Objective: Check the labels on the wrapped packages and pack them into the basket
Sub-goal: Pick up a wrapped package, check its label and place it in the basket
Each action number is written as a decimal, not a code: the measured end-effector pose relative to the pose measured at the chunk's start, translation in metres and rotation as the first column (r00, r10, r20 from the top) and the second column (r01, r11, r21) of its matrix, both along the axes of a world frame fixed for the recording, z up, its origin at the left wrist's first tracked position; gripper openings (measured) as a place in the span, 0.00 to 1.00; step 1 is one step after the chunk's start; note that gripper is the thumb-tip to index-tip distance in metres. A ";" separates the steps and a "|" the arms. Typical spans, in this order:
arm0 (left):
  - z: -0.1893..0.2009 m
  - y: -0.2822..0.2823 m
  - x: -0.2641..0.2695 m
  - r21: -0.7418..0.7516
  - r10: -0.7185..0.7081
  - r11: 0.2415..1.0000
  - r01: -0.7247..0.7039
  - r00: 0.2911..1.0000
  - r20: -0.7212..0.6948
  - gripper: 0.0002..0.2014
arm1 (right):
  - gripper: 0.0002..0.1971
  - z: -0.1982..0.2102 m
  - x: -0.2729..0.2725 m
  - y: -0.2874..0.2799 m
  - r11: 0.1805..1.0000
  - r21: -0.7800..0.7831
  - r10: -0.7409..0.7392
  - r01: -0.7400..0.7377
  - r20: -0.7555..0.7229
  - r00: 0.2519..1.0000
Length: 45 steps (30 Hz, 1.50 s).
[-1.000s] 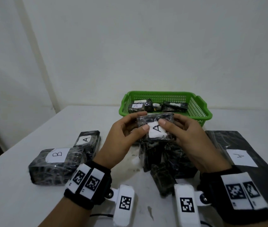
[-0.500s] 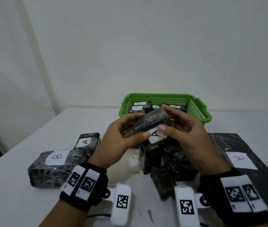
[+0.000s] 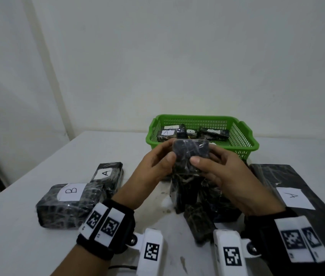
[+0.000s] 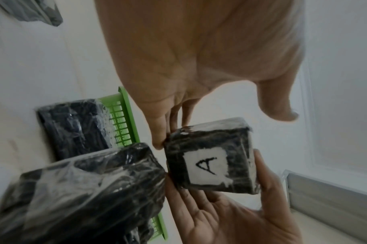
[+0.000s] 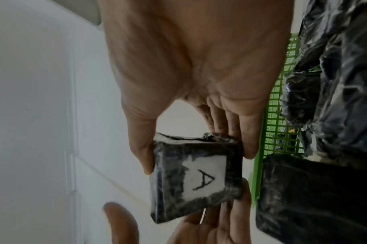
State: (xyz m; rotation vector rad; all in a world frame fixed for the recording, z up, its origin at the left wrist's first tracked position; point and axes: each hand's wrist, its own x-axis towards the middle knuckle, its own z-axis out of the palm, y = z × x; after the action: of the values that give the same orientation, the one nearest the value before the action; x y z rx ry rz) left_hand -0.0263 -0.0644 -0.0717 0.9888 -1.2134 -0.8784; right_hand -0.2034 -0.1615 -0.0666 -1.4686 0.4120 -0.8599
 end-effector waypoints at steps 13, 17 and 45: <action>0.000 0.001 0.003 -0.012 0.109 0.994 -0.109 0.993 0.032 0.37 | 0.40 0.000 0.002 0.000 0.996 -0.060 -0.063 0.060 -0.061 0.996; 0.000 0.002 0.004 0.013 0.043 0.999 -0.044 0.998 0.036 0.35 | 0.40 -0.002 -0.001 -0.003 0.992 -0.099 -0.086 0.082 -0.042 0.995; 0.004 0.001 0.002 -0.137 0.212 0.970 -0.202 0.975 0.063 0.34 | 0.30 -0.001 -0.001 -0.002 0.996 -0.035 -0.082 0.083 0.042 0.996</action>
State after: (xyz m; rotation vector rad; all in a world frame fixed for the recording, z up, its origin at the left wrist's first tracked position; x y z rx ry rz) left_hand -0.0242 -0.0634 -0.0676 1.0304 -1.1917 -0.5948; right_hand -0.2048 -0.1638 -0.0677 -1.4737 0.4307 -0.9664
